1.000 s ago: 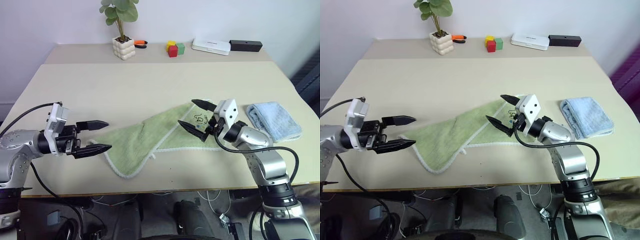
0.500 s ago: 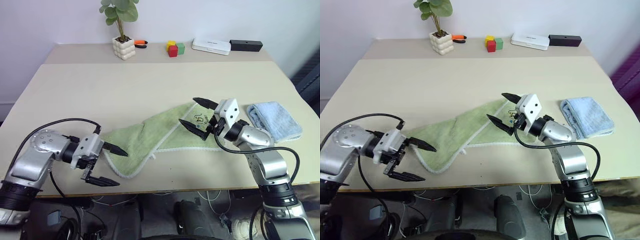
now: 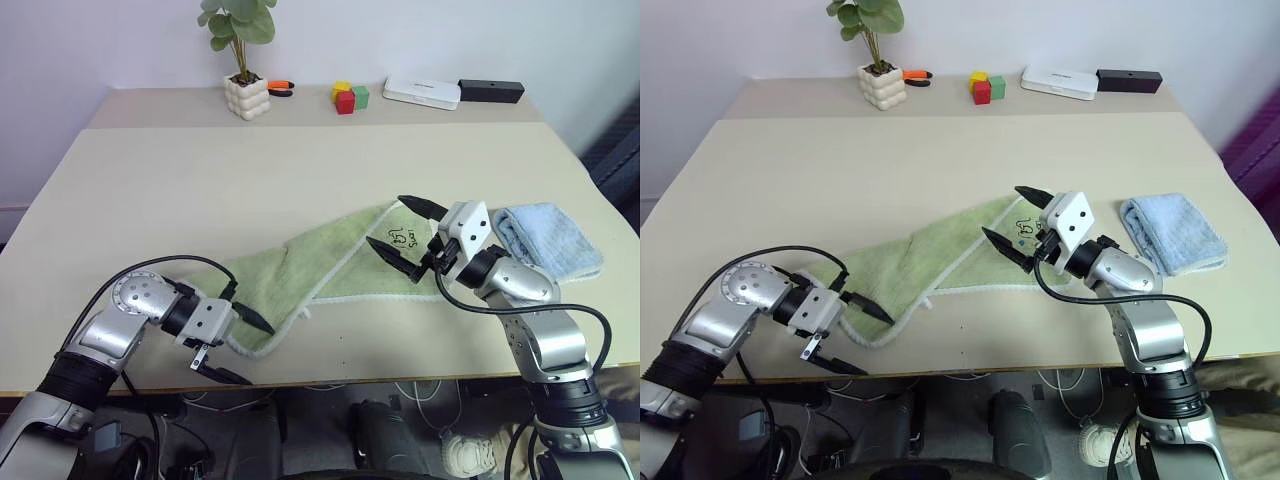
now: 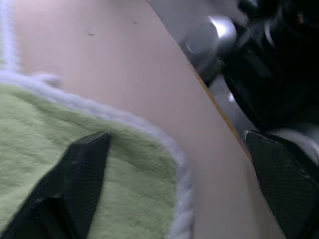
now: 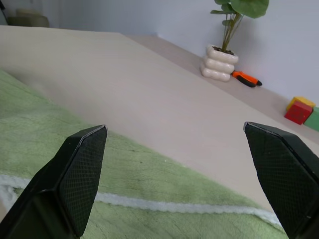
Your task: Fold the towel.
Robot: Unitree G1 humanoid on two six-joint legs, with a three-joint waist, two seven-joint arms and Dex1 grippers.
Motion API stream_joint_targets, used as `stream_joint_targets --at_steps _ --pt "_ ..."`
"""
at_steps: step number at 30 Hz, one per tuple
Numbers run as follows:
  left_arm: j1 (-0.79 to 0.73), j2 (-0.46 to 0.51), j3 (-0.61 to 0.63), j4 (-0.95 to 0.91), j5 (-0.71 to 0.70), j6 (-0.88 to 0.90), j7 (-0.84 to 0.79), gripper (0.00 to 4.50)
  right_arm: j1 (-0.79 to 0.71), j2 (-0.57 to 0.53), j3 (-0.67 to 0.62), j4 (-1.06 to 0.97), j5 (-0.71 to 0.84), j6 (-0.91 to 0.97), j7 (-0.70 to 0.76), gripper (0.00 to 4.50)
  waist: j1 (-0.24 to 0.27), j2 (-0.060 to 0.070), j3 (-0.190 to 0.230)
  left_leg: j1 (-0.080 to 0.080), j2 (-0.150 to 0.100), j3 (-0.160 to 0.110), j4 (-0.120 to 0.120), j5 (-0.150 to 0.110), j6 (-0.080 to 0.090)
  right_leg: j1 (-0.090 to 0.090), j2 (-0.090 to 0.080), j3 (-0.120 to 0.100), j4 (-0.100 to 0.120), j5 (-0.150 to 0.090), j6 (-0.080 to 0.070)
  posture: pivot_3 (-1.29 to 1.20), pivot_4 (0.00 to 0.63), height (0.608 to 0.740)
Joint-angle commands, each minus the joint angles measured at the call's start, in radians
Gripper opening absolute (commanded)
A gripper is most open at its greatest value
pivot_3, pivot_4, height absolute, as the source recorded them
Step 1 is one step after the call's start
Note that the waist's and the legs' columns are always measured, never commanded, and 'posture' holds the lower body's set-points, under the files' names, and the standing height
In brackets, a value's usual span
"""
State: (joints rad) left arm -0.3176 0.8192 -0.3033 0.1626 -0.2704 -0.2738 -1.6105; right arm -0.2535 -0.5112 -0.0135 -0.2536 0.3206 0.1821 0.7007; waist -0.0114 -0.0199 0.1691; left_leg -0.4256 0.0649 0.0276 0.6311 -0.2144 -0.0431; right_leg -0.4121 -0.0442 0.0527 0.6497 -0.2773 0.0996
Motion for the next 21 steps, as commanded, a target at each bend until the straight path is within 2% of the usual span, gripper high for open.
stream_joint_targets --at_steps 1,3,4,6,7,13,19,21 --pt "0.0 -0.003 0.002 0.012 0.019 -0.006 -0.003 2.69 -0.011 -0.007 -0.021 -0.048 0.005 -0.004 -0.006 4.5 0.0 0.0 0.0 0.0 0.0 0.0 0.0 0.0 0.0 0.0 0.0 0.0 0.0 0.0 0.0 0.0 0.15 0.74" --pt "0.005 -0.005 0.009 0.007 0.012 0.007 0.003 1.7 -0.011 -0.006 -0.02 -0.049 0.007 -0.004 -0.005 4.5 0.0 0.0 0.0 0.0 0.0 0.0 0.0 0.0 0.0 0.0 0.0 0.0 0.0 0.0 0.0 0.0 0.15 0.74" --pt "0.006 -0.005 0.012 0.006 0.013 0.011 0.006 1.38 -0.012 -0.006 -0.02 -0.049 0.008 -0.004 -0.004 4.5 0.0 0.0 0.0 0.0 0.0 0.0 0.0 0.0 0.0 0.0 0.0 0.0 0.0 0.0 0.0 0.0 0.15 0.74" --pt "0.005 -0.002 0.014 0.008 0.023 0.021 0.011 0.34 -0.016 -0.005 -0.018 -0.045 0.007 -0.006 -0.003 4.5 0.0 0.0 0.0 0.0 0.0 0.0 0.0 0.0 0.0 0.0 0.0 0.0 0.0 0.0 0.0 0.0 0.15 0.74" --pt "0.004 0.001 0.012 0.007 0.028 0.025 0.014 0.06 -0.021 -0.004 -0.018 -0.043 0.008 -0.006 -0.002 4.5 -0.001 0.0 0.0 0.0 0.0 0.0 0.0 0.0 0.0 0.0 0.0 0.0 0.0 0.0 0.0 0.0 0.15 0.74" --pt "-0.016 0.004 0.04 0.004 0.008 0.051 0.029 0.06 -0.037 -0.003 -0.02 -0.004 0.004 -0.022 0.006 4.5 0.0 0.0 0.0 0.0 0.0 0.0 0.0 0.0 0.0 0.0 0.0 0.0 0.0 0.0 0.0 0.0 0.15 0.74" --pt "-0.066 0.01 0.187 0.024 -0.138 0.194 0.06 0.06 -0.058 -0.005 -0.038 0.062 -0.03 -0.044 -0.024 4.5 0.001 0.0 0.0 0.0 0.0 0.0 0.0 0.0 0.0 0.0 0.0 0.0 0.0 0.0 0.0 0.0 0.15 0.74" --pt "-0.079 0.02 0.214 0.086 -0.105 0.183 0.089 0.06 -0.082 -0.014 -0.035 0.131 -0.077 -0.044 -0.058 4.5 -0.001 0.0 0.0 0.0 0.0 0.0 0.001 0.0 0.0 0.0 0.0 0.0 0.0 0.0 0.001 0.0 0.15 0.74"
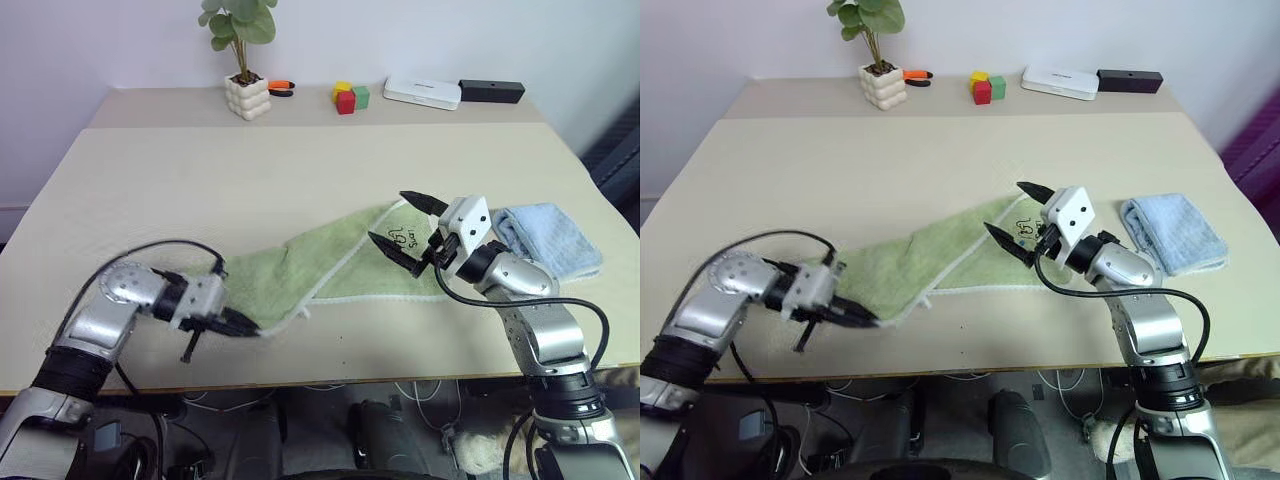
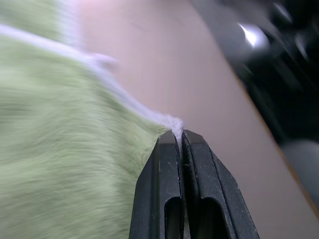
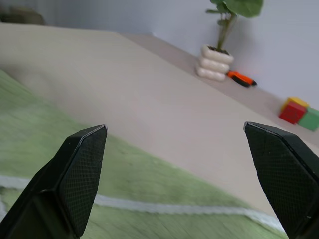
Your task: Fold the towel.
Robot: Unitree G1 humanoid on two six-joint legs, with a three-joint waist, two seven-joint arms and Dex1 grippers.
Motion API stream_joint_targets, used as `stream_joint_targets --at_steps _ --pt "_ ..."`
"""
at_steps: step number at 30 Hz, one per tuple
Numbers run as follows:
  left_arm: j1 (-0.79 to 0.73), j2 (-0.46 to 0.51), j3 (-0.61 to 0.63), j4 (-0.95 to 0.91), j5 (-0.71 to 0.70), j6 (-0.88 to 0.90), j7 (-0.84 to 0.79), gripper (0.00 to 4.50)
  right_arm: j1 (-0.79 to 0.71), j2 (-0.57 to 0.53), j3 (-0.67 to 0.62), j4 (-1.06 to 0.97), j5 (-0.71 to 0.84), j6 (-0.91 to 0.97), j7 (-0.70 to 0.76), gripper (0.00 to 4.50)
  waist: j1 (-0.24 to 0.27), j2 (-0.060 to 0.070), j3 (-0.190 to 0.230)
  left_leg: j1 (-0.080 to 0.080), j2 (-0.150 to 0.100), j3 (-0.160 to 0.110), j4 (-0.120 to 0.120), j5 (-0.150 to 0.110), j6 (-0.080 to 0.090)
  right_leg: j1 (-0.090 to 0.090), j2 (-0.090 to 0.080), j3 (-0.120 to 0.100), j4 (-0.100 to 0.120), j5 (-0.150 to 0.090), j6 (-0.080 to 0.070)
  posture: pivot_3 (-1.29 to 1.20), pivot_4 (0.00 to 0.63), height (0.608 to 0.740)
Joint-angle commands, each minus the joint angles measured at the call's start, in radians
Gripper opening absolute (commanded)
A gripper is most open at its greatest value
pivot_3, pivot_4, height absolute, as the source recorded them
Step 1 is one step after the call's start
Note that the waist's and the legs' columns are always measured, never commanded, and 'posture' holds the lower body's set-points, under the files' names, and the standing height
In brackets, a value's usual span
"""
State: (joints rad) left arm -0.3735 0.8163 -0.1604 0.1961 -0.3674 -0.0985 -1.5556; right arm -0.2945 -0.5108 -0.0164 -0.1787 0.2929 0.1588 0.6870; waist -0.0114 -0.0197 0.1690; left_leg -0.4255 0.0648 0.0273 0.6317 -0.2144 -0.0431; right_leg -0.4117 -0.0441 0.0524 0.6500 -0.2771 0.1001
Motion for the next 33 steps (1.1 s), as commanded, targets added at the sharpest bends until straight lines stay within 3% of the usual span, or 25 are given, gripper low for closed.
stream_joint_targets --at_steps 1,6,14,26,33 --pt "-0.025 0.029 0.08 0.092 0.02 -0.017 0.048 0.06 -0.056 -0.021 -0.022 0.106 -0.09 -0.015 -0.069 4.5 -0.001 0.0 0.0 0.0 0.0 0.0 0.0 0.0 0.0 0.0 0.0 0.0 0.0 0.0 0.0 0.0 0.15 0.74" --pt "-0.046 -0.018 0.22 0.135 -0.1 0.093 0.134 0.06 -0.158 -0.022 -0.019 0.32 -0.201 0.073 -0.209 4.5 -0.003 0.0 0.0 0.0 0.0 0.0 -0.001 0.0 0.0 -0.001 0.0 0.0 0.001 0.001 0.003 0.0 0.15 0.74" --pt "0.092 -0.02 0.388 0.103 -0.173 0.113 0.155 0.06 -0.264 -0.044 0.058 0.488 -0.315 0.058 -0.208 4.5 -0.013 0.001 0.0 0.0 0.0 0.0 -0.002 0.0 0.0 -0.002 0.0 0.0 0.002 0.002 0.003 0.0 0.15 0.74" --pt "0.248 -0.038 0.473 0.007 -0.206 0.122 0.19 0.06 -0.51 0.031 0.063 0.892 -0.344 -0.06 -0.225 4.5 -0.011 0.001 0.0 0.0 0.0 0.001 -0.002 0.0 0.0 -0.002 0.0 0.0 0.002 0.001 0.002 0.0 0.15 0.74" --pt "0.29 -0.038 0.483 -0.031 -0.217 0.132 0.191 0.06 -0.593 0.075 0.068 1.085 -0.338 -0.113 -0.163 4.5 -0.01 0.001 0.0 0.0 0.0 0.001 -0.002 0.0 0.0 -0.002 0.0 0.0 0.002 0.002 0.003 0.0 0.15 0.74"
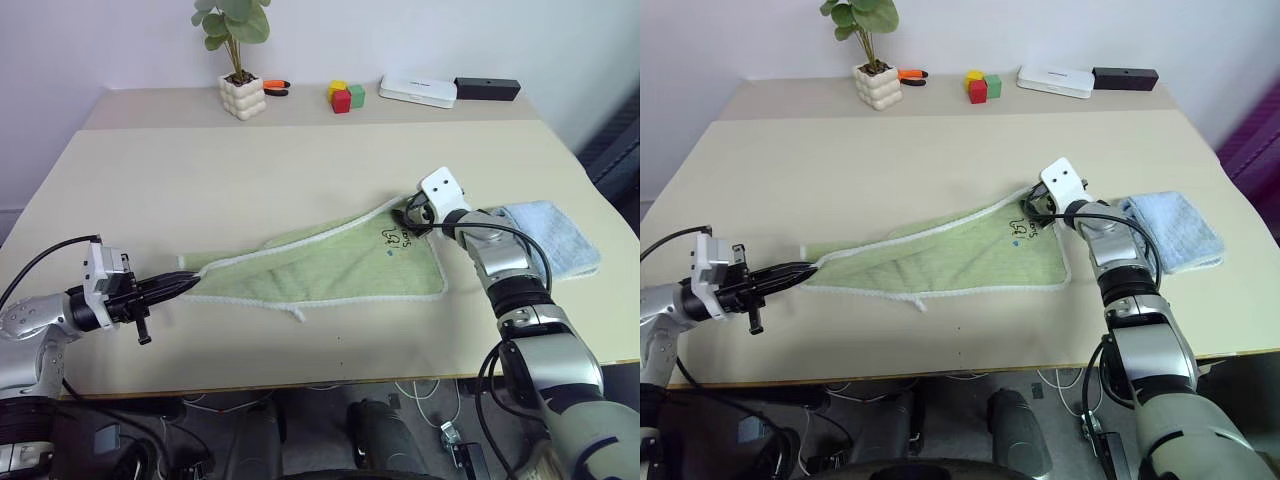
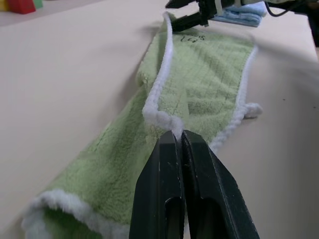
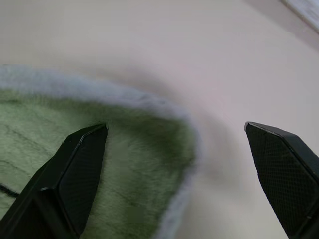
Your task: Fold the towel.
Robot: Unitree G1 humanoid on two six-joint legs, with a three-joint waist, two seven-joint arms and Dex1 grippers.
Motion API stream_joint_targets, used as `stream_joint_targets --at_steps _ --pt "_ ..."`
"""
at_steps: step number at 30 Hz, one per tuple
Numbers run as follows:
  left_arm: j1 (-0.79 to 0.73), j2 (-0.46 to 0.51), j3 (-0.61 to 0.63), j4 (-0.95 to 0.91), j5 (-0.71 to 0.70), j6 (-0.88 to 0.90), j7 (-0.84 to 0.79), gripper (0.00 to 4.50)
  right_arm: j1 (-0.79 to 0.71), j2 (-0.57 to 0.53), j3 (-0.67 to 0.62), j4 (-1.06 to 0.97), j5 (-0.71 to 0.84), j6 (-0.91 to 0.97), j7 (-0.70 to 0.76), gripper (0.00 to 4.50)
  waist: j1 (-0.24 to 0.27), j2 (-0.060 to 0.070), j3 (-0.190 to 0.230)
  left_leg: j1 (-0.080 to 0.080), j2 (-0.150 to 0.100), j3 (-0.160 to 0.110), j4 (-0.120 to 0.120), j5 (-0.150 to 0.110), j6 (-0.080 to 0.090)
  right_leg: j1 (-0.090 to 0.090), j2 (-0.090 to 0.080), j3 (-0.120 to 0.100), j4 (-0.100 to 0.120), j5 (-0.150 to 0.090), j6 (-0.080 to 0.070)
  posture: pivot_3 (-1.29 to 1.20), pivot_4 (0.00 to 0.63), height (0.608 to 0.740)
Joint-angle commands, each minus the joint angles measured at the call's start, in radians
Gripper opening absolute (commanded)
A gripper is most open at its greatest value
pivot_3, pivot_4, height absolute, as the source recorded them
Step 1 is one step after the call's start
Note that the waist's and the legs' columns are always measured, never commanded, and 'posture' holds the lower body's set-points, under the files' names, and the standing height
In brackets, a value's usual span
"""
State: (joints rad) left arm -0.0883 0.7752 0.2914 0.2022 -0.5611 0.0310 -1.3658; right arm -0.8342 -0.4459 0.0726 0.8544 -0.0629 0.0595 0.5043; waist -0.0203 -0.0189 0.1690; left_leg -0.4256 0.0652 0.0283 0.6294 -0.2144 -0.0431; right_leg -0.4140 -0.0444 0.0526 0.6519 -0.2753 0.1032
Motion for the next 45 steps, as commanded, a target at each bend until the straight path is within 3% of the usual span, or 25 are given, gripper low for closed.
stream_joint_targets --at_steps 1,3,6,13,14,22,29,34,40,45 --pt "0.009 0.004 0.034 -0.041 -0.028 0.009 0.001 0.06 -0.067 0.012 -0.02 0.081 0.013 -0.024 0.021 4.5 -0.001 0.0 0.0 0.0 0.0 0.0 0.0 0.0 0.0 0.0 0.0 0.0 0.0 0.0 0.0 0.0 0.15 0.74" --pt "0.017 0.004 0.039 -0.048 -0.029 0.009 0.002 0.06 -0.085 0.011 -0.014 0.12 0.002 -0.041 0.024 4.5 -0.002 0.0 0.0 0.0 0.0 0.0 0.001 0.0 0.0 0.0 0.0 0.0 0.0 0.0 0.0 0.0 0.15 0.74" --pt "0.028 0.005 0.037 -0.053 -0.026 0.004 -0.001 0.0 -0.132 0.032 -0.054 0.192 0.039 -0.019 0.013 3.7 -0.003 0.0 0.0 0.0 0.0 0.0 0.0 0.0 0.0 0.0 0.0 0.0 0.0 0.0 0.0 0.0 0.15 0.74" --pt "0.033 0.005 0.033 -0.065 -0.026 0.006 -0.004 0.0 -0.15 0.066 -0.074 0.228 0.055 -0.008 0.029 0.17 -0.008 0.0 0.0 0.0 0.0 0.0 0.0 0.0 0.0 0.0 0.0 0.0 0.0 0.0 0.0 0.0 0.15 0.74" --pt "0.033 0.005 0.033 -0.065 -0.026 0.006 -0.005 0.0 -0.148 0.066 -0.075 0.226 0.056 -0.008 0.026 0.04 -0.008 0.0 0.0 0.0 0.0 0.0 0.0 0.0 0.0 0.0 0.0 0.0 0.0 0.0 0.0 0.0 0.15 0.74" --pt "0.013 -0.002 0.029 -0.043 -0.006 0.0 0.03 0.0 -0.112 0.021 -0.07 0.146 0.042 -0.05 0.022 0.04 -0.018 0.0 0.0 0.0 0.0 0.0 -0.001 0.0 0.0 0.0 0.0 0.0 0.0 0.0 0.0 0.0 0.15 0.74" --pt "-0.104 -0.021 0.036 0.053 0.017 0.09 0.216 0.0 0.075 -0.077 -0.086 -0.247 0.115 0.011 0.184 0.04 -0.019 0.0 0.0 0.0 0.0 0.0 -0.001 0.0 0.0 0.0 0.0 0.0 0.0 0.0 0.001 0.0 0.15 0.74" --pt "-0.198 -0.059 0.018 0.109 0.029 0.076 0.252 0.0 0.158 -0.092 -0.108 -0.471 0.149 0.061 0.176 0.04 -0.023 0.0 0.0 0.0 0.0 -0.001 -0.001 0.0 0.0 0.0 0.0 0.0 0.001 0.0 0.001 0.0 0.15 0.74" --pt "-0.532 -0.129 -0.023 0.469 0.159 -0.108 0.345 0.0 0.023 -0.029 -0.108 -0.306 0.091 -0.055 0.017 0.04 -0.018 0.0 0.0 0.0 0.0 -0.001 0.001 0.0 0.0 0.0 0.001 0.0 0.002 0.0 0.001 0.0 0.15 0.74" --pt "-0.863 -0.117 -0.064 0.858 0.328 -0.33 0.554 0.0 -0.159 -0.002 -0.091 -0.071 0.018 -0.204 -0.12 0.04 -0.016 -0.001 0.001 -0.001 -0.001 -0.001 0.001 0.0 0.0 0.0 0.0 0.0 0.0 0.001 0.002 0.0 0.15 0.74"
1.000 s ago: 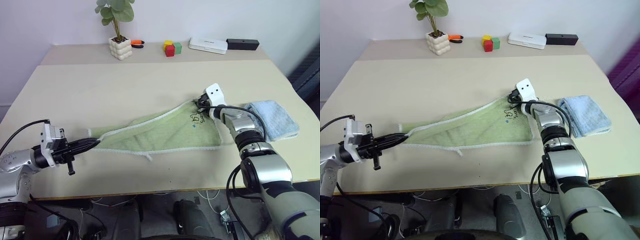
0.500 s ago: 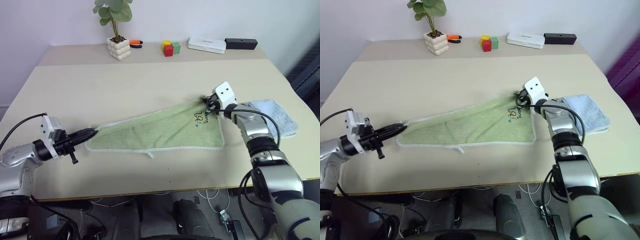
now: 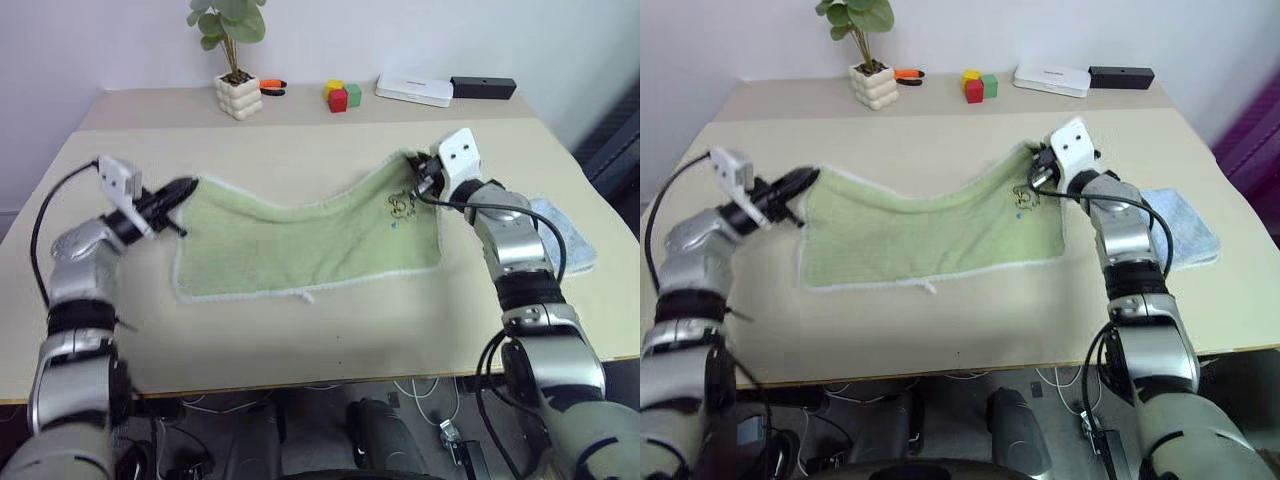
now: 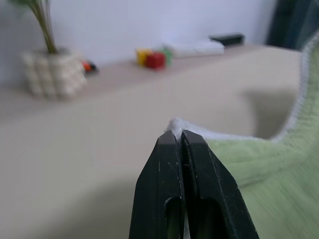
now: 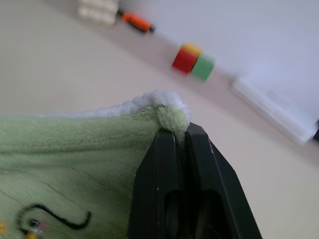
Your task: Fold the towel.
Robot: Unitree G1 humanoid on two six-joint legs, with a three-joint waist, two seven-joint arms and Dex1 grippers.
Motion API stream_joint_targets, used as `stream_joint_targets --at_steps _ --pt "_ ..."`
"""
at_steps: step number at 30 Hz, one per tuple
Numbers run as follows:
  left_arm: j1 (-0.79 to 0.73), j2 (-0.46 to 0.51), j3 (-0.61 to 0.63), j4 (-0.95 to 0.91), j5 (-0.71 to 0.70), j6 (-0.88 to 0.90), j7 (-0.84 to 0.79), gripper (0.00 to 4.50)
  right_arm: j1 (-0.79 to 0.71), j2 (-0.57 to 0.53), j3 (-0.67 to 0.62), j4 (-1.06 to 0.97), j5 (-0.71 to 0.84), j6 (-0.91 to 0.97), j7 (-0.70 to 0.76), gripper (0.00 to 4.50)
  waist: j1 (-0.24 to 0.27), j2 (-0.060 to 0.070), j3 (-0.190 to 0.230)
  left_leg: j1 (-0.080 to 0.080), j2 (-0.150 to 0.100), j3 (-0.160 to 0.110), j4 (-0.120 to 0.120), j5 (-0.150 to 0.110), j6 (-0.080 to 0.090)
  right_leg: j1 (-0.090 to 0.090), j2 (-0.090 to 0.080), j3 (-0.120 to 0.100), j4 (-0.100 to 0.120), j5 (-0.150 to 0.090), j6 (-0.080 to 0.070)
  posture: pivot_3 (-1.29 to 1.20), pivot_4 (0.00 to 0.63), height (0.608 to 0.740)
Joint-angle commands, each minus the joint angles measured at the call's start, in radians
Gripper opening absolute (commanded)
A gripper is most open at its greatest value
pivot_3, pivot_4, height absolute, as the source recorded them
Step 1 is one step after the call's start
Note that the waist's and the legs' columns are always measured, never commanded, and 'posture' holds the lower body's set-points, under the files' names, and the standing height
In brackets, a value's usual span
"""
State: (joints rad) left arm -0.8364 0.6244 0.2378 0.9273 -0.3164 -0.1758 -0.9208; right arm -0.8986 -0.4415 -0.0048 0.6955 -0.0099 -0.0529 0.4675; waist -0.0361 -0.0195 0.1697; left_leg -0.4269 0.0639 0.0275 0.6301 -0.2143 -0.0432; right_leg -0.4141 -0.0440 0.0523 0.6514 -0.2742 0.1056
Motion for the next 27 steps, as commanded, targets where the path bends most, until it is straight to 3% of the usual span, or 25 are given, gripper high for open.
stream_joint_targets --at_steps 1,5,11,15,19,27 --pt "-0.166 0.042 -0.015 0.18 0.105 -0.153 0.138 0.0 -0.146 -0.012 -0.025 0.132 -0.038 -0.121 -0.115 0.04 -0.002 0.0 0.0 0.0 0.0 0.0 -0.001 0.0 0.0 0.0 0.0 0.0 -0.001 0.0 0.0 0.0 0.15 0.74" --pt "-0.33 0.093 0.01 0.289 0.121 -0.202 0.18 0.0 -0.231 -0.037 -0.072 0.205 -0.001 -0.205 -0.139 0.04 -0.008 0.0 0.0 -0.004 0.0 0.0 -0.002 0.0 0.0 -0.005 -0.001 0.0 -0.001 0.0 0.001 0.0 0.15 0.74" --pt "-0.338 0.143 0.069 0.294 0.056 -0.239 -0.038 0.0 -0.065 -0.036 -0.113 -0.05 0.121 -0.247 0.021 0.04 -0.009 0.0 0.0 -0.007 0.0 0.001 -0.004 0.0 0.0 -0.008 0.0 0.0 -0.001 0.0 0.001 0.0 0.15 0.74" --pt "-0.222 0.149 0.119 0.245 -0.026 -0.21 -0.299 0.0 0.209 -0.027 -0.089 -0.412 0.179 -0.165 0.078 0.04 -0.006 0.0 0.0 -0.007 0.0 0.001 -0.002 0.001 -0.001 -0.008 0.0 0.0 0.001 0.0 0.001 0.0 0.15 0.74" --pt "-0.068 0.16 0.136 0.201 -0.061 -0.177 -0.457 0.0 0.413 -0.045 -0.051 -0.608 0.187 -0.084 0.136 0.04 -0.007 0.001 0.0 -0.007 0.0 0.001 0.0 0.001 -0.002 -0.008 -0.001 0.0 0.003 0.0 0.001 0.0 0.15 0.74" --pt "0.167 0.161 0.126 0.014 -0.102 -0.098 -0.607 0.0 0.566 -0.15 -0.043 -0.683 0.152 -0.088 0.23 0.04 0.001 0.0 0.0 -0.006 0.001 0.0 0.002 0.001 -0.002 -0.008 -0.001 0.0 0.006 -0.001 0.001 0.0 0.15 0.74"
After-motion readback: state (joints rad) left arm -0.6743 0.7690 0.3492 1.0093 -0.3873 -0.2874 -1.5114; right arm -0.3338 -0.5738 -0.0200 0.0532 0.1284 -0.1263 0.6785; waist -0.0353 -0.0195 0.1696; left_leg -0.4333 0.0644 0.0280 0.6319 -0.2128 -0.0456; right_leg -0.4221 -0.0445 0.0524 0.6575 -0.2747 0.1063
